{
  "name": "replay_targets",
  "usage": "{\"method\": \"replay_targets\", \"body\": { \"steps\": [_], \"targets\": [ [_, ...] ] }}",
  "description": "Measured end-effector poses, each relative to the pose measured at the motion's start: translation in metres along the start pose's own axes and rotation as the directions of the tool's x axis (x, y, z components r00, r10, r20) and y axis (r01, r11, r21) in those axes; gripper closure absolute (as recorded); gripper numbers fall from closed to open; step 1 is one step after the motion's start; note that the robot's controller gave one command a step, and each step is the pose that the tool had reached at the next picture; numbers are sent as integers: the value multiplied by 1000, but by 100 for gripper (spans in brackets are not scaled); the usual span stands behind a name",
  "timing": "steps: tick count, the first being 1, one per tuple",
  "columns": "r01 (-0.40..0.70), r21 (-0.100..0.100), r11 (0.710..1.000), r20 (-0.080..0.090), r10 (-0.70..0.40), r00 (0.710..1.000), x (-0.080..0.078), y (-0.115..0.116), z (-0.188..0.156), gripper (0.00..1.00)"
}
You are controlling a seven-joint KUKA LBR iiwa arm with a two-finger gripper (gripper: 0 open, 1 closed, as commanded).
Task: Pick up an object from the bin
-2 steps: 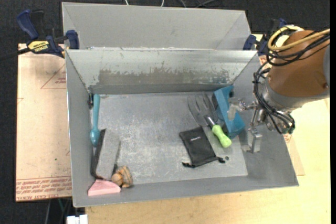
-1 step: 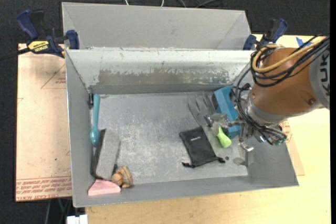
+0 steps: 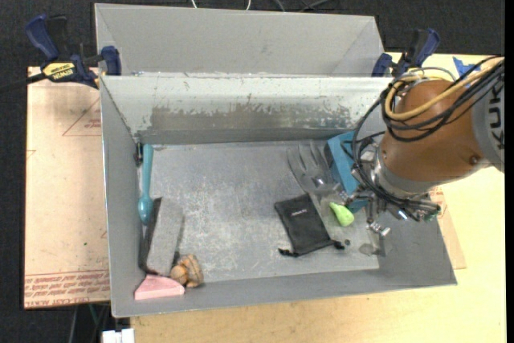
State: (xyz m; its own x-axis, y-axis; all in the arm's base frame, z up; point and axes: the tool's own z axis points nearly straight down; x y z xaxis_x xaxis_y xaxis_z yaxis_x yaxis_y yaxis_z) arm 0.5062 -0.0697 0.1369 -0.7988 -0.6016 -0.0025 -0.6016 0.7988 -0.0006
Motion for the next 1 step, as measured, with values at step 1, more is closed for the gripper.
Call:
{"method": "replay_targets", "body": {
  "steps": [1],
  "targets": [
    [251, -6, 968, 0, -251, 968, -15, 13, 71, 0]
  ]
}}
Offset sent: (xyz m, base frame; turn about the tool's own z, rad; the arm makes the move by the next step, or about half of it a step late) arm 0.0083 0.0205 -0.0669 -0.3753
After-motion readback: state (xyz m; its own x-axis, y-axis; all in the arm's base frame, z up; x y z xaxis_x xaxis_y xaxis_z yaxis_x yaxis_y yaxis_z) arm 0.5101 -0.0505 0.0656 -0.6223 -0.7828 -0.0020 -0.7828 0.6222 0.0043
